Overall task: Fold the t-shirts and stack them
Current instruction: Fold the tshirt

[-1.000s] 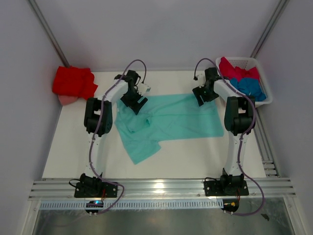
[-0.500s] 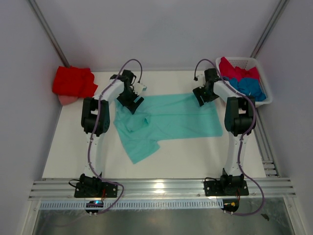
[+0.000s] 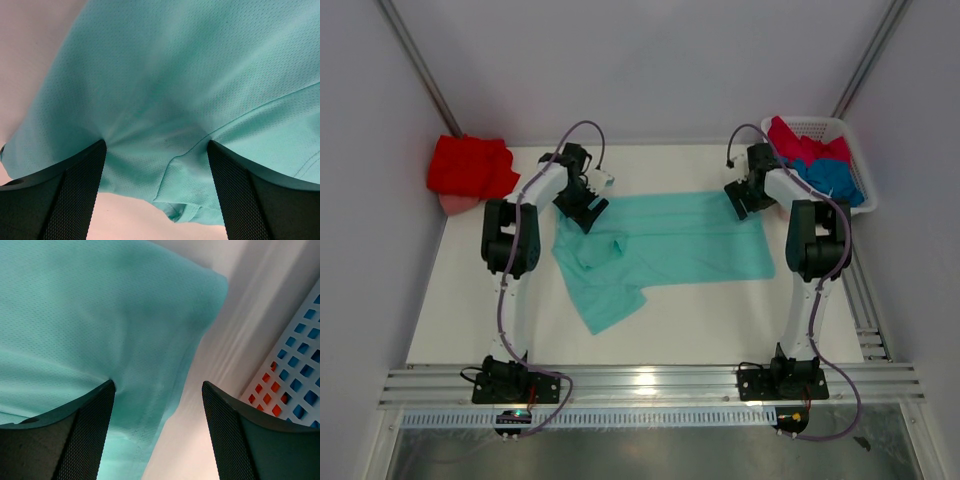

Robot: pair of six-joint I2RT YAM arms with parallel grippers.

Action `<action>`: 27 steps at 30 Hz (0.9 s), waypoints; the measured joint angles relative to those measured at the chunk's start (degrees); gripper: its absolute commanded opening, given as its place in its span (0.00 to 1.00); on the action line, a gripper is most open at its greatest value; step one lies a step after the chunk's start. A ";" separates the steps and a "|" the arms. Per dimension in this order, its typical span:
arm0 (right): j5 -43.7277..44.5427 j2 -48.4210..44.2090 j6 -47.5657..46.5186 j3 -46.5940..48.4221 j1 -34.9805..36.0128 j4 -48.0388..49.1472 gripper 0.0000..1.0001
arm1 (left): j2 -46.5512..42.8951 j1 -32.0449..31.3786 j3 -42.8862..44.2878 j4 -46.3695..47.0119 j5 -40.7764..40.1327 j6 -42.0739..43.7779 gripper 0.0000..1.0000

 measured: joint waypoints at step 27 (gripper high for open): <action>-3.58 -3.08 -1.11 -4.44 -1.49 0.50 0.74 | -2.10 0.92 -3.69 2.08 -0.07 0.15 0.84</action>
